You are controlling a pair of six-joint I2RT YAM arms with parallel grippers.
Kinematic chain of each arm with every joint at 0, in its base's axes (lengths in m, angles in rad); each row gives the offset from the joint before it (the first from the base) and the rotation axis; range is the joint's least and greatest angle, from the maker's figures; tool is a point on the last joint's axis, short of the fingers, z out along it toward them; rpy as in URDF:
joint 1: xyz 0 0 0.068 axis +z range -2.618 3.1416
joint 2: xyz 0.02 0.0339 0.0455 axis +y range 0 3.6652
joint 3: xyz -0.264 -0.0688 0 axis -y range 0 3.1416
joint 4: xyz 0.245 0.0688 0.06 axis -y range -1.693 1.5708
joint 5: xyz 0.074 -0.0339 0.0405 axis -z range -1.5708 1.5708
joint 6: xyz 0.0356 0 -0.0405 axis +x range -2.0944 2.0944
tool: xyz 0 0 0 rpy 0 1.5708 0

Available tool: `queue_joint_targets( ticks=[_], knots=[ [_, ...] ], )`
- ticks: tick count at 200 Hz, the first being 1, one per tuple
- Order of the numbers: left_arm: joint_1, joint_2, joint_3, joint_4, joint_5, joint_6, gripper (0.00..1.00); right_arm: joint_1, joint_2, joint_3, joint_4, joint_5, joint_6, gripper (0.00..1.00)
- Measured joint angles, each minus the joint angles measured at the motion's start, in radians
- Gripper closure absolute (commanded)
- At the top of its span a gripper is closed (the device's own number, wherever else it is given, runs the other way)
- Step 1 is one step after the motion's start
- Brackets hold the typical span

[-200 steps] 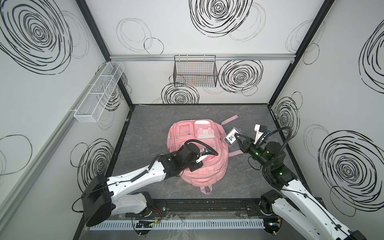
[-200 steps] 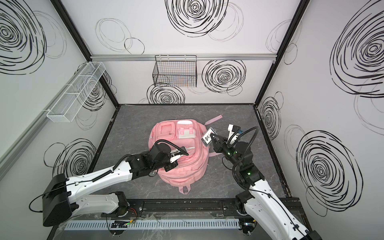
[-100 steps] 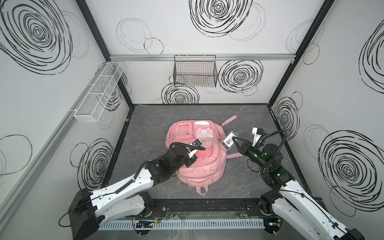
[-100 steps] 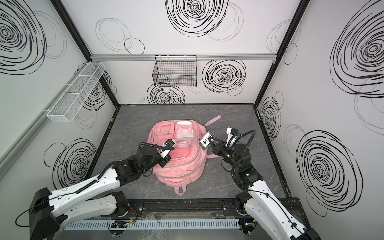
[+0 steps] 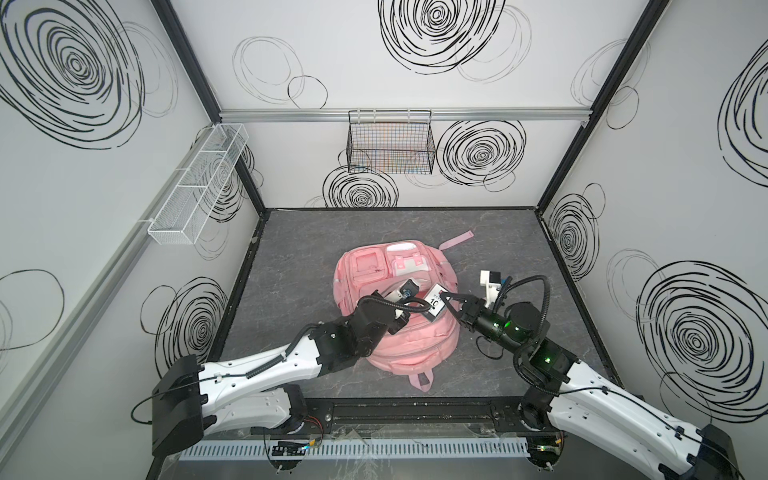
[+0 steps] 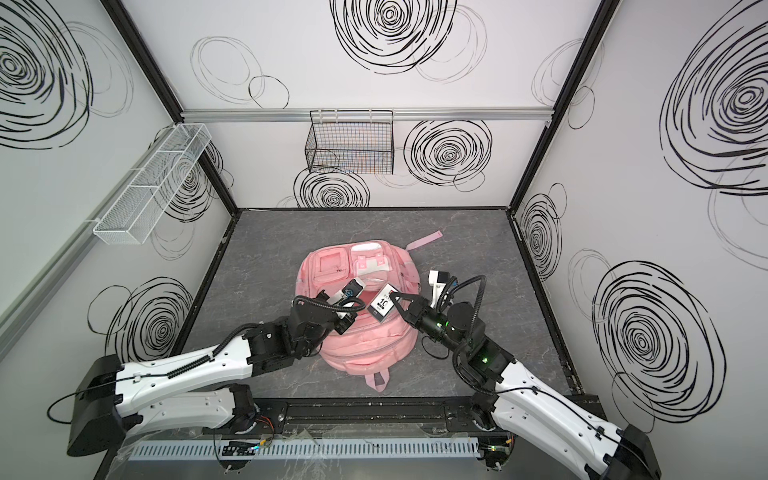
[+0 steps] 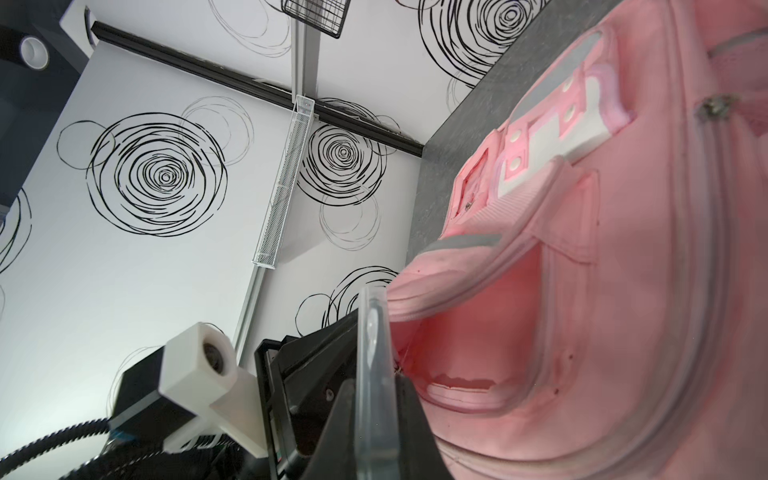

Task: Pack the student bag

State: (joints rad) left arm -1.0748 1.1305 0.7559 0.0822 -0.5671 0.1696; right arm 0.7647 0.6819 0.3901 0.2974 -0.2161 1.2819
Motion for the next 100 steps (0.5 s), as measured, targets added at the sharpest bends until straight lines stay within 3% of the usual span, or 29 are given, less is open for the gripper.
queue_joint_targets(
  ticks=[52, 100],
  knots=[
    [-0.052, 0.032, 0.026, 0.026, -0.071, 0.003, 1.0, 0.04, -0.008, -0.115, 0.047, 0.104, 0.135, 0.94],
    [-0.068, 0.032, 0.026, 0.043, -0.084, 0.002, 1.0, 0.04, 0.017, -0.129, 0.087, 0.153, 0.182, 0.92]
  ],
)
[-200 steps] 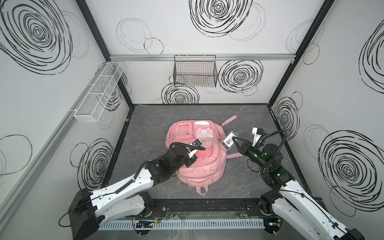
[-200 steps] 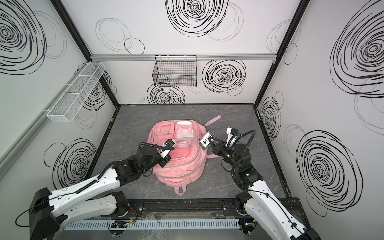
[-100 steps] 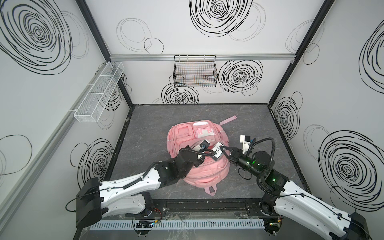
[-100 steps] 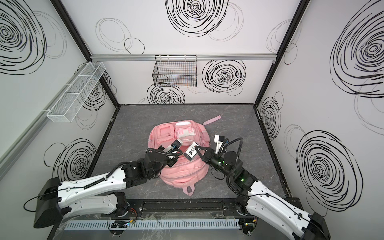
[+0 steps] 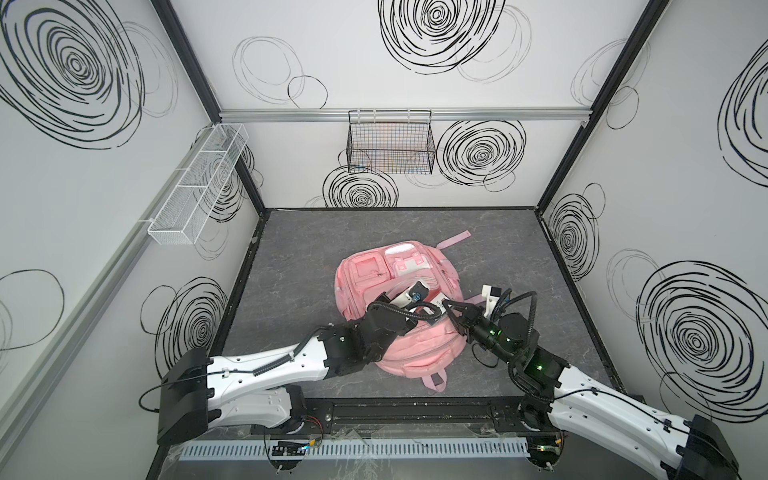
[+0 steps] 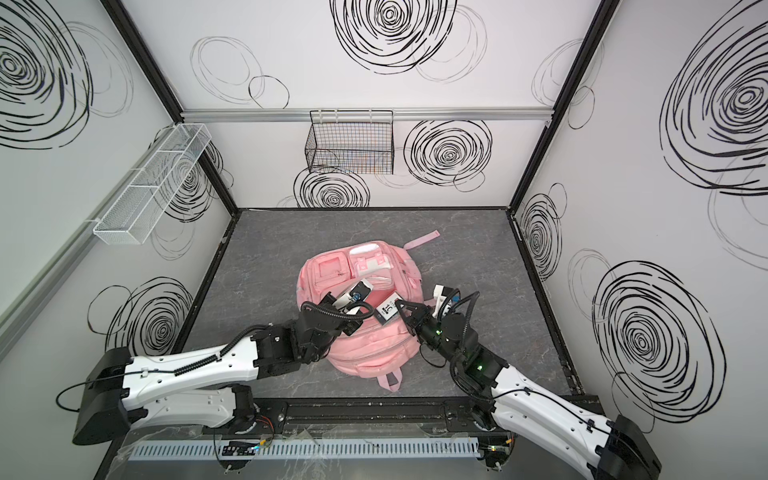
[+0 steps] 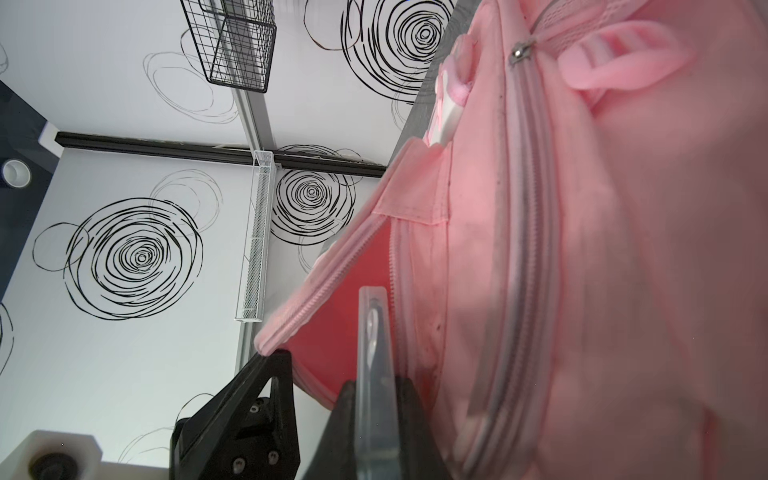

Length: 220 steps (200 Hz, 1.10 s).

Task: Pack the student bag

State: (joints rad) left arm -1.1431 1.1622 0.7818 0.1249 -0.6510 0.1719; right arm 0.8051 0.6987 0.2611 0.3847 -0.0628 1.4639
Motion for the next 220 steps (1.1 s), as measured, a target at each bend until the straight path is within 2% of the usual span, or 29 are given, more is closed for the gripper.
queue_joint_targets(
  ticks=[56, 78, 87, 121, 140, 173, 193, 220],
  knots=[
    [-0.002, 0.0, 0.004, 0.003, 0.014, -0.006, 1.0, 0.0, 0.132, 0.025, 0.091, 0.007, 0.011, 0.88],
    [-0.002, 0.0, 0.014, -0.004, 0.027, -0.014, 1.0, 0.004, 0.194, 0.058, 0.124, 0.006, 0.01, 0.83],
    [-0.002, 0.0, 0.015, -0.004, 0.034, -0.019, 1.0, 0.007, 0.218, 0.071, 0.138, 0.005, 0.01, 0.79],
    [0.001, 0.0, 0.015, -0.005, 0.058, -0.04, 1.0, 0.013, 0.303, 0.108, 0.185, -0.027, 0.001, 0.52],
    [0.008, -0.001, 0.015, -0.005, 0.064, -0.053, 1.0, 0.015, 0.332, 0.124, 0.181, -0.051, -0.018, 0.48],
    [0.02, -0.004, 0.015, -0.009, 0.087, -0.072, 1.0, 0.015, 0.317, 0.129, 0.158, -0.073, -0.041, 0.46],
    [0.029, -0.01, 0.015, -0.011, 0.103, -0.09, 1.0, 0.017, 0.261, 0.127, 0.109, -0.064, -0.061, 0.32],
    [0.039, -0.012, 0.015, -0.01, 0.12, -0.109, 1.0, 0.02, 0.156, 0.127, 0.012, -0.024, -0.116, 0.31]
  ],
)
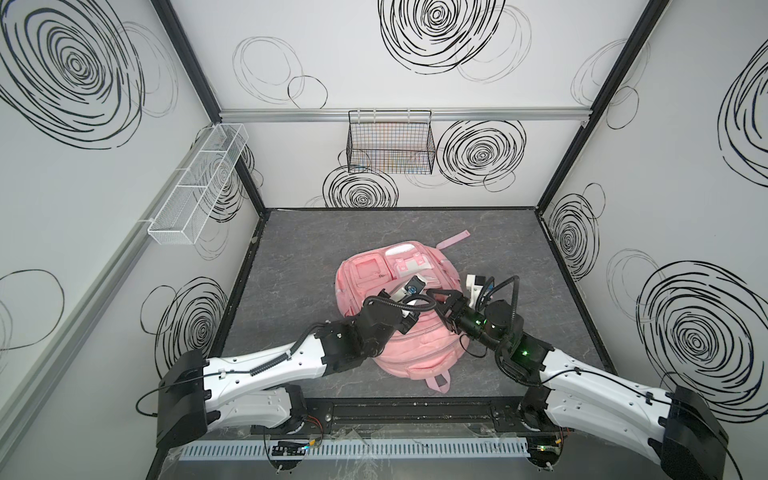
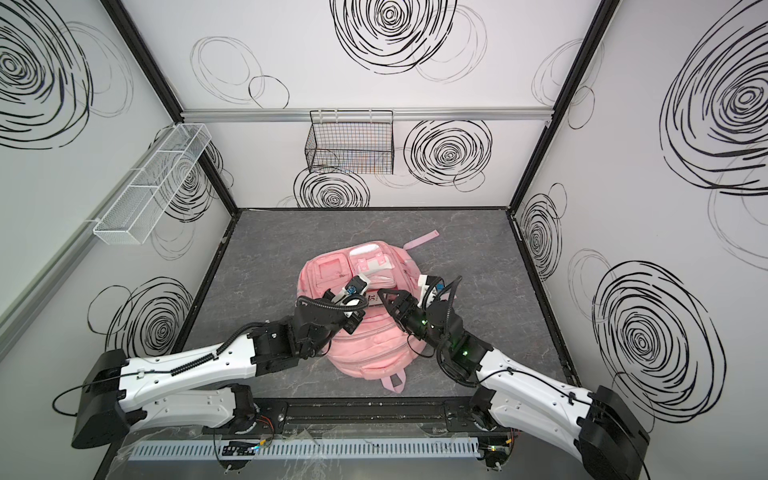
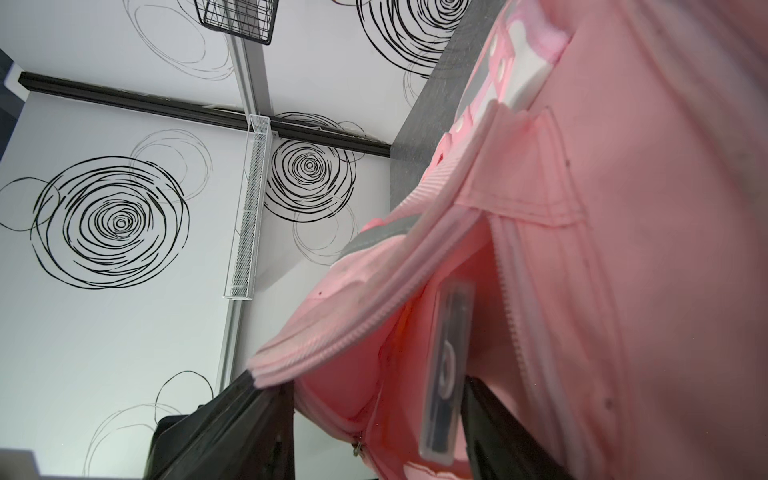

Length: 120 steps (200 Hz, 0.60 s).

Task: Pack the student bag

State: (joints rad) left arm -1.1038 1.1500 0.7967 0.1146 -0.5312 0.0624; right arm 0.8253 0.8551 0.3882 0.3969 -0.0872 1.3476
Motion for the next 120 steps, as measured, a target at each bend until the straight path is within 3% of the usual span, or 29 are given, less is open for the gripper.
queue_joint_targets(
  ticks=[58, 120],
  knots=[
    [0.005, 0.0, 0.0, 0.0, 0.017, -0.022, 1.0, 0.0, -0.099, -0.006, -0.11, 0.065, -0.074, 0.39],
    [0.013, 0.0, 0.0, -0.002, 0.038, -0.038, 1.0, 0.0, 0.022, 0.033, -0.108, 0.03, -0.124, 0.51]
  ],
)
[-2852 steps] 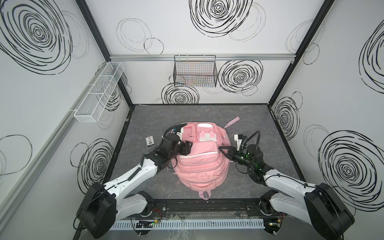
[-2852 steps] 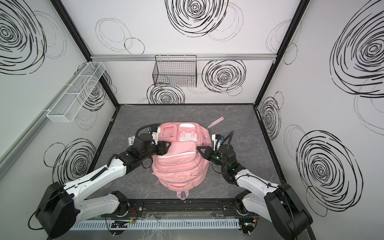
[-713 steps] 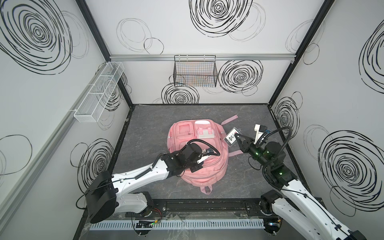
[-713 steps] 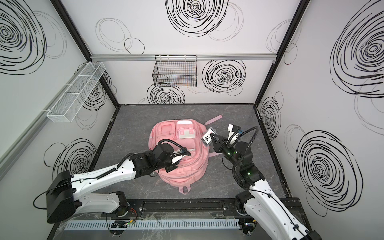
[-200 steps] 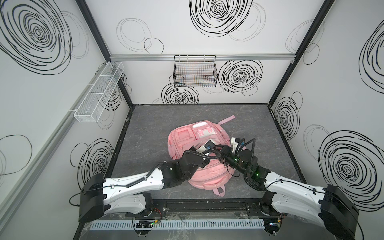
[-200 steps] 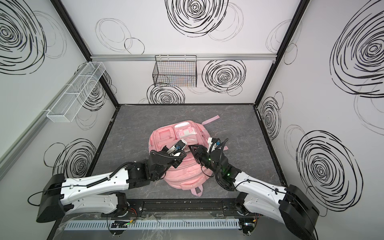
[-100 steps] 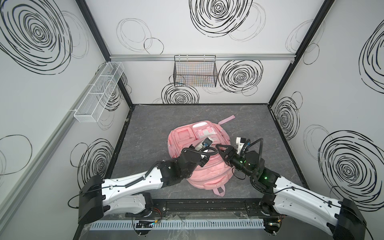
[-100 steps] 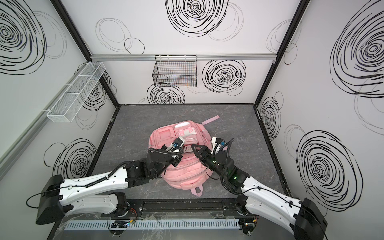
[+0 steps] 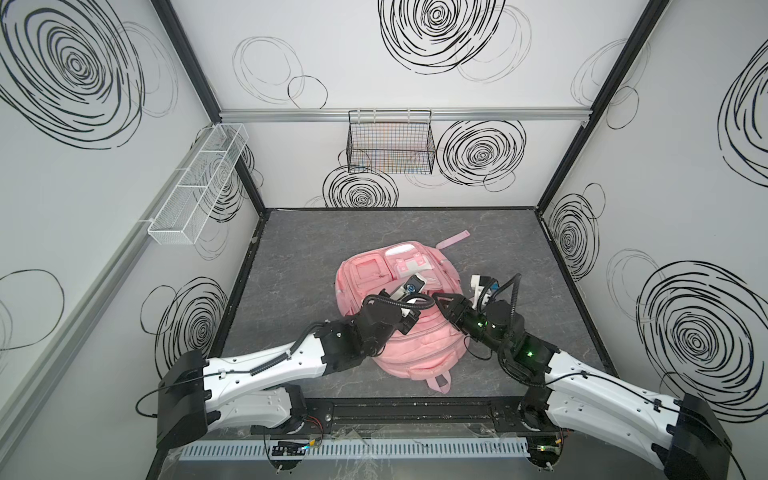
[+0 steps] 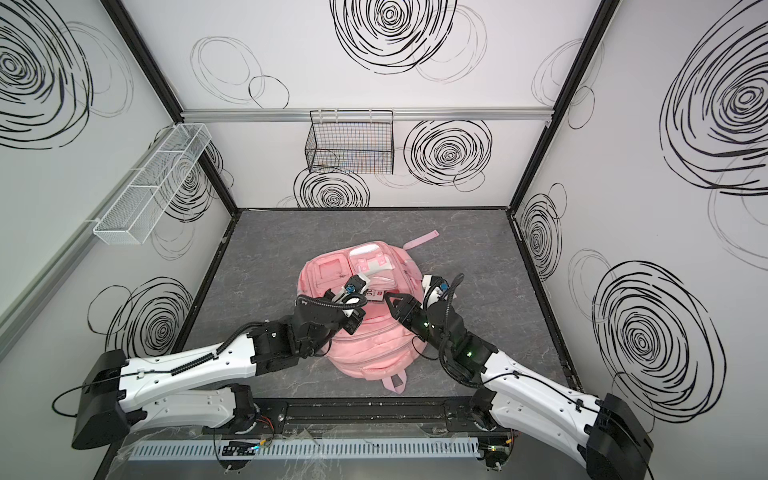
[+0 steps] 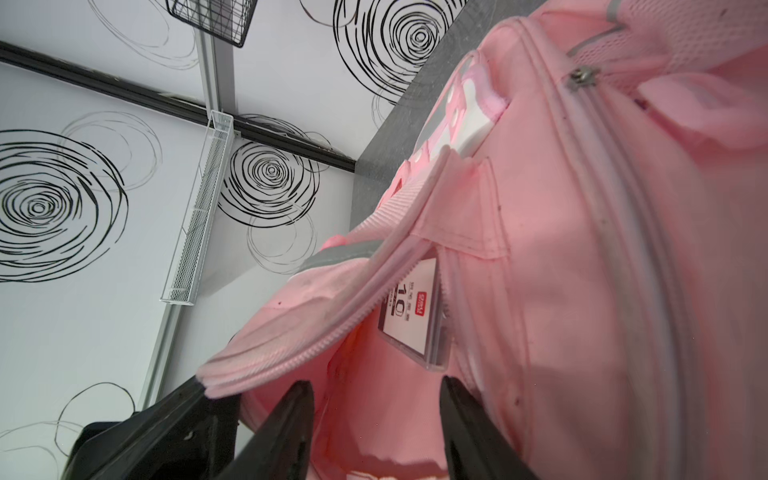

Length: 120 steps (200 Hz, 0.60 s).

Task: Pack the student bag

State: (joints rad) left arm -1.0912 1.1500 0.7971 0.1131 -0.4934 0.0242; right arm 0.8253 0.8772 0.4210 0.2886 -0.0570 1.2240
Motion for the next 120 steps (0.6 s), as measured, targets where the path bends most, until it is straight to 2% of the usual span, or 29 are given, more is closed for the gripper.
queue_joint_targets(
  ticks=[25, 49, 51, 60, 67, 94, 120],
  knots=[
    [0.016, 0.0, 0.0, 0.001, 0.021, -0.024, 1.0, 0.018, 0.037, 0.063, -0.051, -0.006, -0.052, 0.48],
    [0.038, 0.0, 0.003, -0.001, 0.062, -0.064, 1.0, 0.088, -0.001, 0.084, -0.143, 0.054, -0.099, 0.48],
    [0.041, 0.0, 0.003, -0.002, 0.068, -0.068, 0.98, 0.094, -0.007, 0.084, -0.154, 0.061, -0.101, 0.48],
    [0.055, 0.0, 0.008, -0.007, 0.093, -0.087, 0.7, 0.116, -0.041, 0.08, -0.197, 0.087, -0.111, 0.48],
    [0.065, 0.0, 0.011, -0.007, 0.113, -0.105, 0.59, 0.127, -0.072, 0.076, -0.228, 0.103, -0.118, 0.48],
    [0.103, -0.013, 0.043, 0.052, 0.167, -0.18, 0.47, 0.14, -0.198, 0.061, -0.362, 0.163, -0.123, 0.48],
    [0.134, -0.06, 0.047, 0.078, 0.201, -0.231, 0.46, 0.201, -0.248, 0.06, -0.477, 0.209, -0.106, 0.49]
  ],
)
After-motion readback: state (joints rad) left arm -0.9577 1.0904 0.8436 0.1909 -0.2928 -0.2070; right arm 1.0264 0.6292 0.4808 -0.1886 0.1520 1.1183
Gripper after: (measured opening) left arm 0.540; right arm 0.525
